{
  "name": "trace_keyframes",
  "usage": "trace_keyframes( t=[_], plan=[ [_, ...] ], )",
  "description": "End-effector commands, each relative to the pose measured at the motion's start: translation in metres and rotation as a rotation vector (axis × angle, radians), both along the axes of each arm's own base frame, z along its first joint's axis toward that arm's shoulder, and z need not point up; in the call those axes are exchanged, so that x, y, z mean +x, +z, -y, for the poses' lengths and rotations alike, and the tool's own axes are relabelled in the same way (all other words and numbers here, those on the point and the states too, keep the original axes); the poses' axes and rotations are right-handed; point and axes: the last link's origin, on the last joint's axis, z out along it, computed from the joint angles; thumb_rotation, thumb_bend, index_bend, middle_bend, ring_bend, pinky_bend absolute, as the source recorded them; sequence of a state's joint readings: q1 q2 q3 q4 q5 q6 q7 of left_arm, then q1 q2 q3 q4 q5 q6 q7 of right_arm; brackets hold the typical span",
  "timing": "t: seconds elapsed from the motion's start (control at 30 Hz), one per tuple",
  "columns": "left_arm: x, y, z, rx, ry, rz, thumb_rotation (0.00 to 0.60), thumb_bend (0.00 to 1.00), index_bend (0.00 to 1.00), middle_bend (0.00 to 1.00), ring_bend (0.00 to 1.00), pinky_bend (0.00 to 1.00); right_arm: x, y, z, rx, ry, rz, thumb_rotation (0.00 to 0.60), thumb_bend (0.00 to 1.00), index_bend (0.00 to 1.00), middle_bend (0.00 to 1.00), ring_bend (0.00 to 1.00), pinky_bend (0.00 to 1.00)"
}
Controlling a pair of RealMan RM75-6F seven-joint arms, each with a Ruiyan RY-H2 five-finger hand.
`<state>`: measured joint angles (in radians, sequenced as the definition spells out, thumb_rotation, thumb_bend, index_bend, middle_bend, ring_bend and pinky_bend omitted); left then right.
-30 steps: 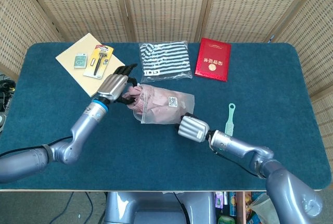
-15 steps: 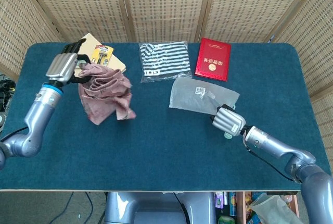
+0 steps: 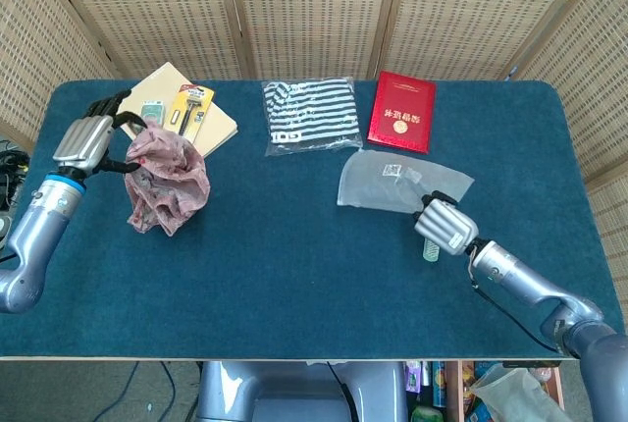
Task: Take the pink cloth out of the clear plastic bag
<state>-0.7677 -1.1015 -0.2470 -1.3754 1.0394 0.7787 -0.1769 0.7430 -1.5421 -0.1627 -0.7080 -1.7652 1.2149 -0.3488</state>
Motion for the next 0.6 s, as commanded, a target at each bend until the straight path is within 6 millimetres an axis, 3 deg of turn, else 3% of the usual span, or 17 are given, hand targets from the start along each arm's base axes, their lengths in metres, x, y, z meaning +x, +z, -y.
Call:
trace_keyframes(
  t=[0.03,0.2,0.3,0.6],
  plan=[
    [-0.005,0.019,0.016,0.056,-0.032,0.009,0.6,0.07,0.0,0.0,0.0,0.0,0.005,0.013,-0.014,-0.067,-0.099,0.083,0.6,0.0,0.0,0.0,0.0,0.0],
    [-0.014,0.044,0.05,0.111,-0.051,-0.024,0.6,0.07,0.0,0.0,0.0,0.0,0.011,0.04,-0.041,-0.08,-0.147,0.186,0.6,0.0,0.0,0.0,0.0,0.0],
    [-0.024,0.052,0.081,0.131,-0.044,-0.038,0.6,0.07,0.0,0.0,0.0,0.0,0.01,0.06,-0.06,-0.095,-0.184,0.283,0.6,0.0,0.0,0.0,0.0,0.0],
    [-0.061,0.044,0.169,0.243,0.012,-0.093,0.6,0.07,0.0,0.0,0.0,0.0,-0.006,0.089,-0.111,-0.172,-0.328,0.616,0.6,0.0,0.0,0.0,0.0,0.0]
  ],
)
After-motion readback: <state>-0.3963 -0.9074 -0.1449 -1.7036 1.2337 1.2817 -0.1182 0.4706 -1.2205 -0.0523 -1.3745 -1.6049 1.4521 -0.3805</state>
